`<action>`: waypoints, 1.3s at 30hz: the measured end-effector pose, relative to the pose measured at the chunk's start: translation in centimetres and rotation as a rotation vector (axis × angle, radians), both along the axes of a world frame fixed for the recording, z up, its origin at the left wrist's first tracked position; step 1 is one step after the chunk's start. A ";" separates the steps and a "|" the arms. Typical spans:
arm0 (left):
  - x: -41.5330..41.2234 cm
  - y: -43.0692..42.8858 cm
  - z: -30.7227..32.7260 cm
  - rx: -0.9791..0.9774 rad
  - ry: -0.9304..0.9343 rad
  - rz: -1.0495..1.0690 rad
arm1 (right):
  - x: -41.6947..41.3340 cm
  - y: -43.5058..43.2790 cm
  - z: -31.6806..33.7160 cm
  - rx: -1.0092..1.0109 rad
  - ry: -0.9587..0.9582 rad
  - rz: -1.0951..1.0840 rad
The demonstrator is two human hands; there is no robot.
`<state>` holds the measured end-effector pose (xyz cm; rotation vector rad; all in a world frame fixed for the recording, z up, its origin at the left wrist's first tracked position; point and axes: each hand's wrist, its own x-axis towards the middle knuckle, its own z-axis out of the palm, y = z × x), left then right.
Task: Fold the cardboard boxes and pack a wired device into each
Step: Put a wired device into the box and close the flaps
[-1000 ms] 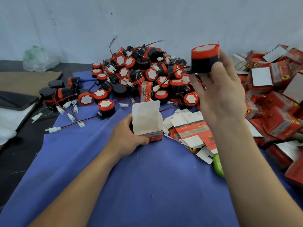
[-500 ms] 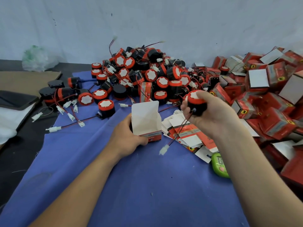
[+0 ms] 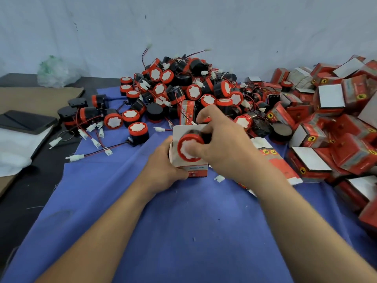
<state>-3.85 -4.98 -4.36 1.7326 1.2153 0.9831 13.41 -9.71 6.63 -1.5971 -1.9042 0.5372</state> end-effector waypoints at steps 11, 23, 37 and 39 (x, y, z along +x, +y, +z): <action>0.4 0.0 -0.2 0.008 0.063 -0.042 | -2.3 0.4 -4.2 0.381 -0.684 -0.182; 0.6 -0.5 0.1 -0.001 0.061 -0.040 | -0.7 0.8 -3.8 0.126 -0.804 0.038; 0.7 -0.8 0.6 -0.121 -0.083 -0.012 | 0.1 -1.2 -5.4 0.155 -0.922 0.077; 1.0 -0.7 0.6 -0.121 -0.108 0.062 | 0.2 -1.3 -5.6 0.158 -0.813 0.080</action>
